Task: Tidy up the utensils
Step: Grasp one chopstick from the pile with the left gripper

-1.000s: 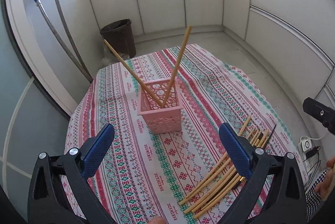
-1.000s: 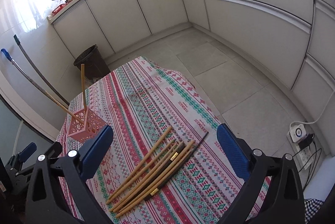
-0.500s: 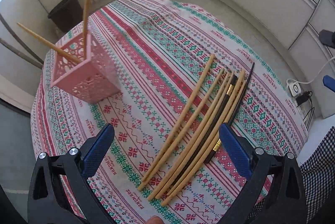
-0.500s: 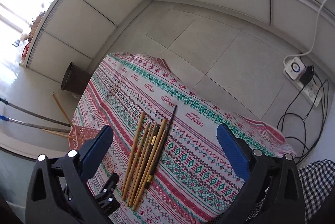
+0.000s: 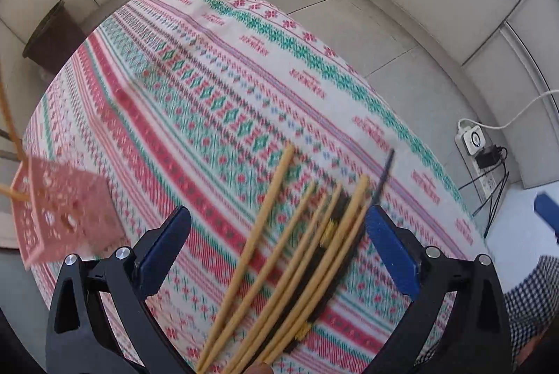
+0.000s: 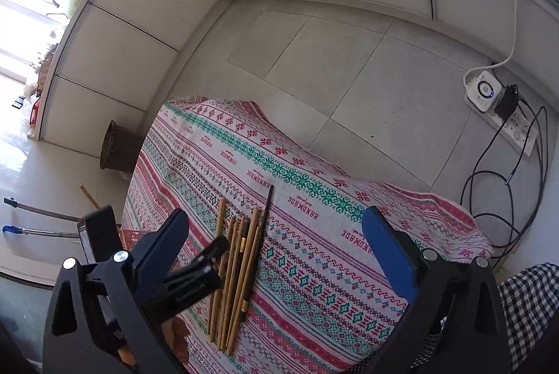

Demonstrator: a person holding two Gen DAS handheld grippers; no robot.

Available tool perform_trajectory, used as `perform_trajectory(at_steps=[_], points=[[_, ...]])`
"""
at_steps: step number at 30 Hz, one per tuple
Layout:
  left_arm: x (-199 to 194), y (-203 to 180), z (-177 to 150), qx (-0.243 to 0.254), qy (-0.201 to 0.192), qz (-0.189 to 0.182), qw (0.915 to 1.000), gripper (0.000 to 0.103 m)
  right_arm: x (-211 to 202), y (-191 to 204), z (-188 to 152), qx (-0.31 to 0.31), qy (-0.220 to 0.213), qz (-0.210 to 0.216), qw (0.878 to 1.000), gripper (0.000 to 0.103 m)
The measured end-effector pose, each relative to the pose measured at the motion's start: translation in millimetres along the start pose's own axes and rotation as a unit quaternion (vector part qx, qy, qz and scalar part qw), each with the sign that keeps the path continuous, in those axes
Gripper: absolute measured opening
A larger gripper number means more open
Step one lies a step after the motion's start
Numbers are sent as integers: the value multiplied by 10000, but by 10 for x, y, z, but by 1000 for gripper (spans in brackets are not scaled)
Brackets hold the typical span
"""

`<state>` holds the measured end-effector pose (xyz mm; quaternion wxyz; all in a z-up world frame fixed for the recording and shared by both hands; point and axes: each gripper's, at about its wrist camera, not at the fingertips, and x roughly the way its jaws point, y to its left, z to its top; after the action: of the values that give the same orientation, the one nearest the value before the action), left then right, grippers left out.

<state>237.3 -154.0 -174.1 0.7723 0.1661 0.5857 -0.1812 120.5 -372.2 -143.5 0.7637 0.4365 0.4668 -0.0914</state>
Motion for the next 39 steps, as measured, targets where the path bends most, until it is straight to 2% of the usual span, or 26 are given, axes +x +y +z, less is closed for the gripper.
perform_trajectory(at_steps=[3, 5, 7, 12, 14, 16, 21, 28, 30, 32, 33, 35, 36, 37, 39], points=[[139, 69, 109, -159, 113, -86, 9998, 95, 52, -38, 22, 83, 62, -23, 9999, 96], [233, 122, 134, -308, 180, -189, 9992, 87, 101, -34, 25, 95, 165, 12, 9998, 96], [319, 143, 149, -341, 249, -169, 9990, 70, 162, -7, 12, 14, 304, 6, 9995, 96], [416, 168, 193, -357, 226, -93, 9991, 57, 231, 16, -16, -109, 434, -66, 9990, 96], [408, 164, 214, -336, 165, -143, 9992, 48, 231, 0, -10, -83, 416, -85, 9991, 96], [400, 137, 218, -250, 116, -156, 9995, 33, 244, -16, -8, -51, 442, -86, 9990, 96], [411, 47, 206, -115, 82, -149, 9998, 14, 302, -31, -14, -26, 606, -105, 9981, 96], [326, 223, -56, -256, -140, 224, 9993, 7, 424, 14, -36, -158, 707, -288, 9970, 96], [173, 321, -204, -260, -235, 292, 9990, 7, 515, 51, -71, -187, 826, -324, 9959, 96], [-30, 400, -379, -299, -356, 330, 9984, 7, 635, 123, -107, -184, 992, -182, 9947, 96], [-144, 435, -470, -325, -438, 357, 9979, 7, 711, 174, -120, -166, 1119, -38, 9936, 94], [-396, 498, -656, -406, -631, 389, 9964, 7, 875, 298, -152, -157, 1453, 215, 9890, 76], [-502, 530, -732, -480, -714, 384, 9956, 7, 956, 373, -170, -216, 1612, 277, 9863, 59], [-621, 608, -817, -570, -812, 361, 9944, 7, 1024, 436, -194, -224, 1731, 360, 9840, 50], [-855, 709, -1023, -739, -1017, 351, 9914, 7, 1168, 550, -250, -192, 1922, 495, 9799, 44]])
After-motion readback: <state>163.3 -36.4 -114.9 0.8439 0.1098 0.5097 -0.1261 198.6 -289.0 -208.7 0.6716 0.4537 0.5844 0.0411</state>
